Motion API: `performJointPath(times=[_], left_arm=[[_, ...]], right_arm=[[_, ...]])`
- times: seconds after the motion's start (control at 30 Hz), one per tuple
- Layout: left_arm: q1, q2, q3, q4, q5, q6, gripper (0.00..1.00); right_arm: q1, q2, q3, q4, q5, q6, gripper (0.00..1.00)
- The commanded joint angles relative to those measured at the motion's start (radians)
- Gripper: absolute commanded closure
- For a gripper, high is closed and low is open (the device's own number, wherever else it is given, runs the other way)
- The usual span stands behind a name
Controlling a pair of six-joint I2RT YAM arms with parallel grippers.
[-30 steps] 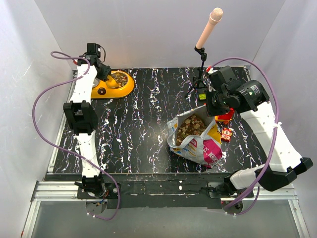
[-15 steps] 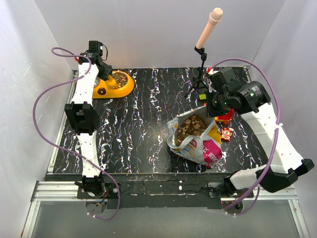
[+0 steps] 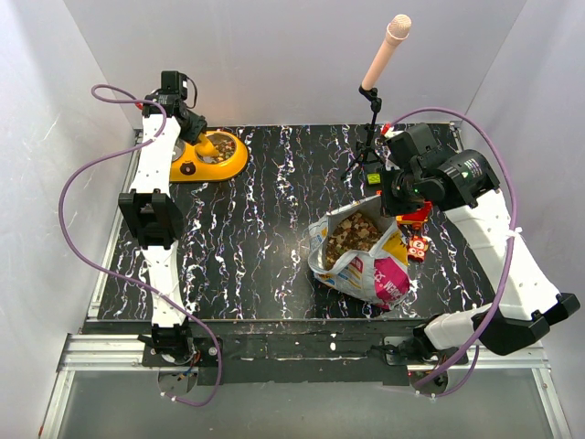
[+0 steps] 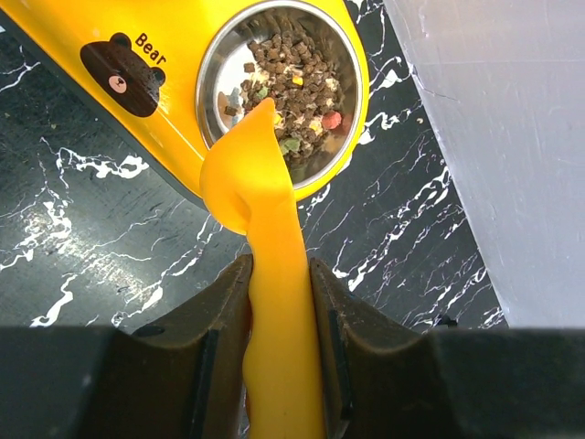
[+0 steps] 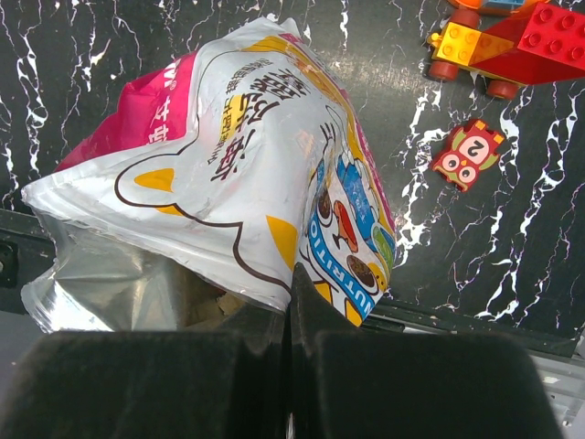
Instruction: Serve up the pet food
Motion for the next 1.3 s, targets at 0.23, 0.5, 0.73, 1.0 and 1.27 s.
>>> performJointPath(times=[0.23,0.5,0.73,1.0,1.27], left_arm=[[0.027,-0.321,-0.358,0.300,0.285,-0.087,1.00],[0.029,-0.736,-0.816,0.715,0.576,-0.238,1.00],[0.015,-1.064,-0.997,0.724,0.816,-0.319,1.00],[-0.094,-1.371,-1.169,0.534,0.938,-0.340,1.00],[-0.105,-1.457,-1.214,0.228,0.910,-0.213,1.00]], right_arm=[[-0.009,-0.015,0.117,0.235,-0.027,0.075,0.99],[-0.029,0.147,0.356,0.225,0.008,0.158,0.99],[-0.090,0.266,0.564,0.169,-0.024,0.181,0.99],[-0.066,0.071,0.070,0.474,-0.125,0.216,0.99],[0.023,0.086,0.091,0.444,-0.222,0.210,0.99]])
